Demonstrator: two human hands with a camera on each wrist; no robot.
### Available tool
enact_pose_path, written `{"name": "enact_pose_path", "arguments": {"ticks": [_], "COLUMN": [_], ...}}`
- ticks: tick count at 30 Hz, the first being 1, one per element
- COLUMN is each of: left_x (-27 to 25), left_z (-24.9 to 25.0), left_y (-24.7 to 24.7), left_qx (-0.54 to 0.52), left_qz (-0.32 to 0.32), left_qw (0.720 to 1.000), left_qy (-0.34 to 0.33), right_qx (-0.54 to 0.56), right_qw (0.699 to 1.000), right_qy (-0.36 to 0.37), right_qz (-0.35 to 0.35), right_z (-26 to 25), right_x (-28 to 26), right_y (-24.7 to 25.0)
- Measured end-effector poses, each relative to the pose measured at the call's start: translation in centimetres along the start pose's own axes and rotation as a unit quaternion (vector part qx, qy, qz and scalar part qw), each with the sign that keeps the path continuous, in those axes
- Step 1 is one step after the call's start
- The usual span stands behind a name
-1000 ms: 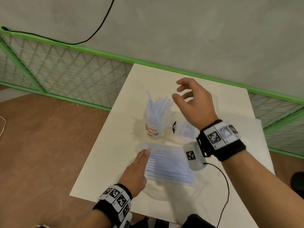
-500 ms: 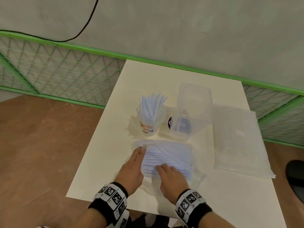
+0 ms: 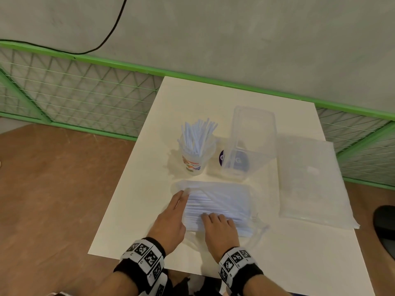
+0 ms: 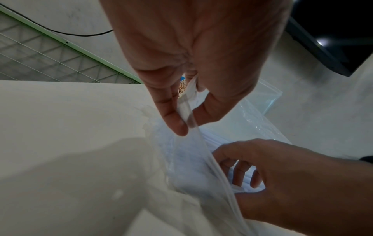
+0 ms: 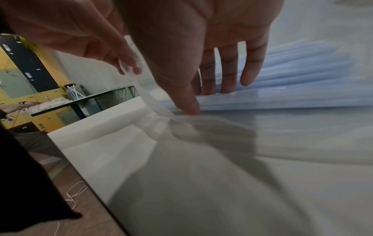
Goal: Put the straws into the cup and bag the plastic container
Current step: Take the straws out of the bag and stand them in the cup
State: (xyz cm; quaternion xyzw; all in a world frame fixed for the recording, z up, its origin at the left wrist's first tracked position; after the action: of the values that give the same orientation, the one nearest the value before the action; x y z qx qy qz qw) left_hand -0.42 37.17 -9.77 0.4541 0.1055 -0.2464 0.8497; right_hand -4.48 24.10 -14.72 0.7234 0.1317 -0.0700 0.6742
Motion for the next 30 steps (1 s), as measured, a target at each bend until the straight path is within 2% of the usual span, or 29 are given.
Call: {"name": "enact_pose_path", "arguments": {"ticks": [4, 10, 15, 30], "left_x": [0.0, -0.1, -0.1, -0.2], "left_z": [0.0, 0.0, 0.0, -0.4], "left_y": [0.0, 0.0, 0.0, -0.2], "left_qx": [-0.003, 0.001, -0.002, -0.009], "left_qz": [0.002, 0.007, 0.009, 0.023], "left_qw": [1.0, 1.0, 1.0, 0.999], "left_qy": [-0.002, -0.003, -0.006, -0.022], "right_qx": [-0.02, -0.015, -0.019, -0.036], "right_qw": [1.0, 0.998, 0.999, 0.994], "right_qy": [0.003, -0.01, 0.012, 0.009], "right_qz": [0.004, -0.058, -0.045, -0.102], "right_z": [-0.1, 0.3, 0.2, 0.1], "right_x": [0.4, 0.4, 0.9, 1.5], "right_y": [0.1, -0.6, -0.3, -1.0]}}
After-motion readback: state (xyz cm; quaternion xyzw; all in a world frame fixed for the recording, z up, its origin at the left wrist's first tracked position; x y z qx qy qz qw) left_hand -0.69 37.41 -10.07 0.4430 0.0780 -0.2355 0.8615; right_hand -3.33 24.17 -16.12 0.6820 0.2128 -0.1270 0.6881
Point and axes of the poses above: each hand's wrist, its own x-axis towards the middle knuckle, its own y-axis out of the back of the hand, z = x × y, the point moved 8 cm from there along x, towards the middle knuckle, and after that the axes turned 3 degrees about y, right-handed, at the moved point
